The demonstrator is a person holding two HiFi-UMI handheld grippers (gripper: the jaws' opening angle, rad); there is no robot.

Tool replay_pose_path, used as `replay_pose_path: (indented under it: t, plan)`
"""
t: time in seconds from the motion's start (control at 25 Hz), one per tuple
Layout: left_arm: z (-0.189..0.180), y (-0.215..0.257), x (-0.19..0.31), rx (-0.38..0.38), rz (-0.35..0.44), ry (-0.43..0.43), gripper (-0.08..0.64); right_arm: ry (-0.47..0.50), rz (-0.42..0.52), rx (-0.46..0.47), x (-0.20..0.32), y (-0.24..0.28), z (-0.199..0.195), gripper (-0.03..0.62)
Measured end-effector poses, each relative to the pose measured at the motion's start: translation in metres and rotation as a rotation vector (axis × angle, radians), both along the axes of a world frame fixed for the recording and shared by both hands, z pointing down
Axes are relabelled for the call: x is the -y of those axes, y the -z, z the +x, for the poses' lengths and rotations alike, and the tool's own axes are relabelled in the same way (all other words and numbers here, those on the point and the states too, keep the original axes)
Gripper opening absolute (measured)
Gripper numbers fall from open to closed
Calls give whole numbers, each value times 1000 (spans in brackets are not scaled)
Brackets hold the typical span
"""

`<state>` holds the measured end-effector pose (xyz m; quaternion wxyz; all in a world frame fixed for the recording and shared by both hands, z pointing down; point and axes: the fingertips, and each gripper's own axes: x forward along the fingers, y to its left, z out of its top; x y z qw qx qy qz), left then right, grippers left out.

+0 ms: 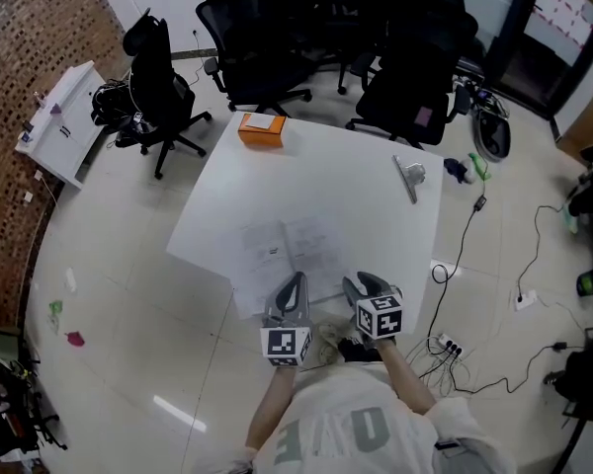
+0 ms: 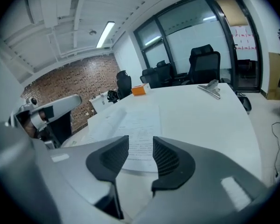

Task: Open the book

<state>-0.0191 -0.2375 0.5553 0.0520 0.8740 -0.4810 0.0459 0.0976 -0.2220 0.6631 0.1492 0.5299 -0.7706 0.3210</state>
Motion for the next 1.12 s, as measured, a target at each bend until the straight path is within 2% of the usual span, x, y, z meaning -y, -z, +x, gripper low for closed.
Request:
replay_pose_path:
  t: [0.24,0.52,0.84,1.0,1.12]
  plan:
    - [-8,-19,5,14,-50,30,18,0,-110,-44,-1,-33,7,152]
    - [-15,-26,11,29,-67,44,18,0,-175,-75,0,-51,7,152]
    - [-12,-28,13,30,-71,33,18,-31,-176,-109,3,-54,15,114]
    - [-11,-27,12,29,-69,31,18,-57,-147,-147,4,-47,21,36]
    - [-12,-27,10,25,-72,34,18,-60,-143,-154,3,-44,22,25]
